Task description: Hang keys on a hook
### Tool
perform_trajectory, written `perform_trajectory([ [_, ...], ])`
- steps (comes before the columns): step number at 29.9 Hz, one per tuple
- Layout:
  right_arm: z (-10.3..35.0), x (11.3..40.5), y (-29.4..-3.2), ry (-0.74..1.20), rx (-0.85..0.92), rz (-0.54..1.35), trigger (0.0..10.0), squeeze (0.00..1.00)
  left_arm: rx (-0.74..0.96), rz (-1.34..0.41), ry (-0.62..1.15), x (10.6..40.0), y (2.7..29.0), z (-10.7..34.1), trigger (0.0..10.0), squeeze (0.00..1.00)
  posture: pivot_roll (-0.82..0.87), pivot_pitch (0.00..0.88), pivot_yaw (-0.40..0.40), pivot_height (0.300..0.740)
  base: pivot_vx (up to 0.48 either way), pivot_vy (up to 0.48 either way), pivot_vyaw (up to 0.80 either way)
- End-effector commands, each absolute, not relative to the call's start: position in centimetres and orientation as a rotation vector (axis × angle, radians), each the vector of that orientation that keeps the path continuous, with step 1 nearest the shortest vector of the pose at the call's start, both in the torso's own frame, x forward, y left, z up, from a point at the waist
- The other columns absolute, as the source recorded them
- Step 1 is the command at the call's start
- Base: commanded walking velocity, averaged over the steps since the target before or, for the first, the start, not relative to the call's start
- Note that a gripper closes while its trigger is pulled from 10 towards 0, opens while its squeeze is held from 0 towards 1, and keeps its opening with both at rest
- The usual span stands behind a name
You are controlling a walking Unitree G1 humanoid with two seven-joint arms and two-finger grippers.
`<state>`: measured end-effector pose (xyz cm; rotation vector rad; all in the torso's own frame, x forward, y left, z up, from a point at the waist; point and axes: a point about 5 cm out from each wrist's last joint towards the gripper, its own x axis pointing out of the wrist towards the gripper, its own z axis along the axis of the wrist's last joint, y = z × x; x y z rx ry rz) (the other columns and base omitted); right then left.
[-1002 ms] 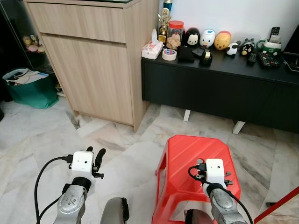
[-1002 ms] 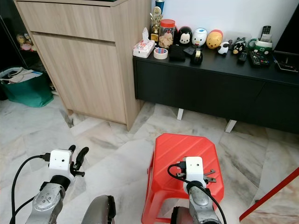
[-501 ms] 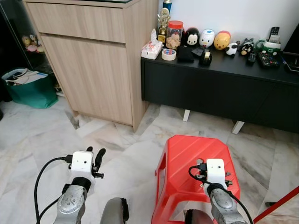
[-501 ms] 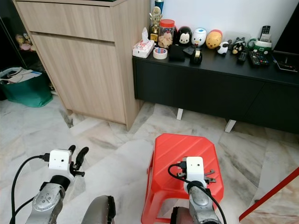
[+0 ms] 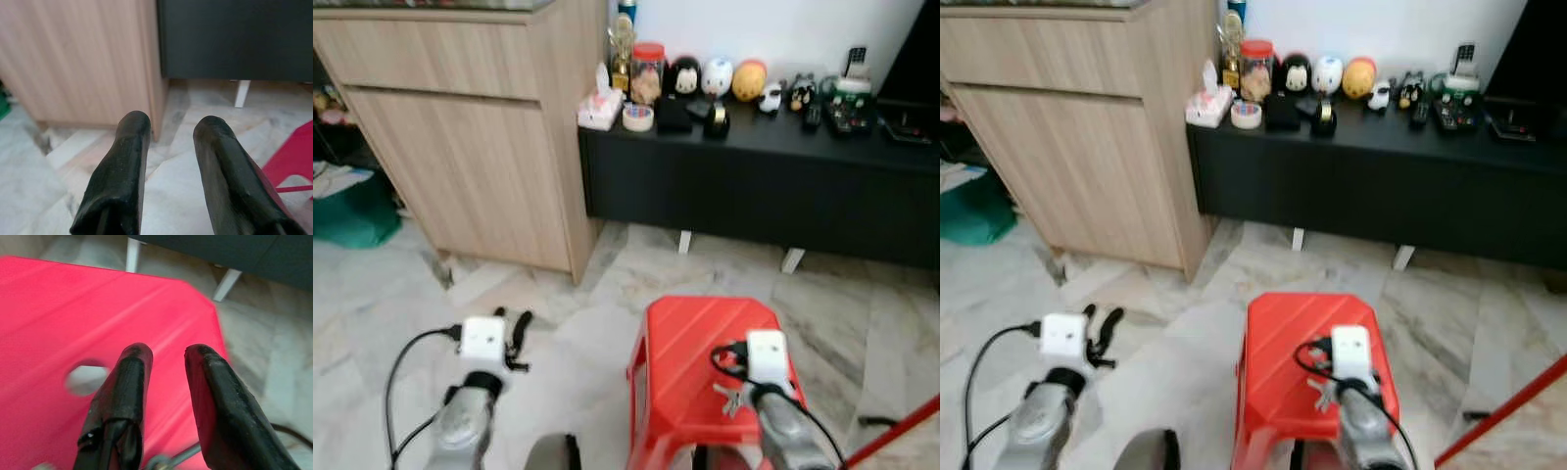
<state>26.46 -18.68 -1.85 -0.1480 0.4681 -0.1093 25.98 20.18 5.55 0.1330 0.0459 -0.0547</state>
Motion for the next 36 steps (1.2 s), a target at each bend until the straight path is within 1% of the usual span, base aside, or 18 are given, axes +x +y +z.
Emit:
perform_trajectory([
  [1,-2.4,26.2,-17.7,0.503,-0.174,-0.077,10.0,0.00,0.149,-0.035,0.058,25.5,21.0,5.4,10.0,0.00,0.09,0.015,-0.034,0.599,0.000,0.000,0.00],
  [5,-3.0,25.6,-18.2,0.551,-0.249,-0.072,10.0,0.00,0.150,-0.034,0.059,25.5,21.0,5.4,10.0,0.00,0.08,0.013,-0.035,0.599,0.000,0.000,0.00],
  [8,-3.2,25.2,-18.6,0.552,-0.373,-0.011,10.0,0.00,0.149,-0.035,0.060,25.5,21.0,5.4,10.0,0.00,0.08,0.012,-0.035,0.599,0.000,0.000,0.00],
  [11,-3.2,25.1,-18.6,0.537,-0.398,0.018,10.0,0.00,0.148,-0.035,0.061,25.5,21.0,5.3,10.0,0.00,0.08,0.012,-0.036,0.599,0.000,0.000,0.00],
  [12,-3.2,24.9,-18.6,0.542,-0.413,0.027,10.0,0.40,0.149,-0.036,0.062,25.5,21.0,5.3,10.0,0.00,0.08,0.010,-0.037,0.599,0.000,0.000,0.00],
  [13,-3.3,24.9,-18.6,0.546,-0.424,0.033,10.0,0.40,0.149,-0.036,0.063,25.4,20.9,5.3,10.0,0.00,0.08,0.010,-0.038,0.599,0.000,0.000,0.00],
  [14,-3.3,24.8,-18.7,0.547,-0.446,0.042,10.0,1.00,0.149,-0.036,0.064,25.4,20.9,5.3,10.0,0.00,0.08,0.008,-0.038,0.599,0.000,0.000,0.00],
  [16,-3.3,24.6,-19.0,0.542,-0.516,0.062,10.0,1.00,0.148,-0.036,0.065,25.4,20.9,5.2,10.0,0.00,0.08,0.008,-0.036,0.599,0.000,0.000,0.00],
  [18,-3.3,24.6,-19.1,0.537,-0.527,0.071,10.0,1.00,0.148,-0.036,0.065,25.4,20.9,5.2,10.0,0.00,0.08,0.008,-0.036,0.599,0.000,0.000,0.00],
  [19,-3.3,24.5,-19.2,0.531,-0.544,0.095,10.0,0.35,0.148,-0.038,0.066,25.4,20.9,5.2,10.0,0.00,0.08,0.007,-0.037,0.599,0.000,0.000,0.00],
  [21,-3.3,24.4,-19.2,0.527,-0.554,0.110,10.0,0.35,0.149,-0.038,0.067,25.4,20.9,5.2,10.0,0.00,0.08,0.006,-0.036,0.599,0.000,0.000,0.00],
  [23,-3.3,24.3,-19.4,0.518,-0.574,0.129,10.0,0.00,0.151,-0.037,0.067,25.4,20.9,5.2,10.0,0.00,0.08,0.007,-0.037,0.599,0.000,0.000,0.00],
  [26,-3.2,24.0,-19.7,0.514,-0.577,0.143,10.0,0.00,0.153,-0.034,0.069,25.5,21.1,5.2,10.0,0.00,0.08,0.010,-0.038,0.599,0.000,0.000,0.00],
  [31,-2.8,23.2,-19.4,0.457,-0.635,0.260,10.0,0.00,0.154,-0.033,0.070,25.5,21.1,5.1,10.0,0.00,0.08,0.015,-0.037,0.599,0.000,0.000,0.00],
  [36,-2.5,23.0,-19.9,0.457,-0.646,0.247,10.0,0.00,0.156,-0.030,0.072,25.5,21.2,5.1,10.0,0.00,0.08,0.018,-0.038,0.599,0.000,0.000,0.00],
])
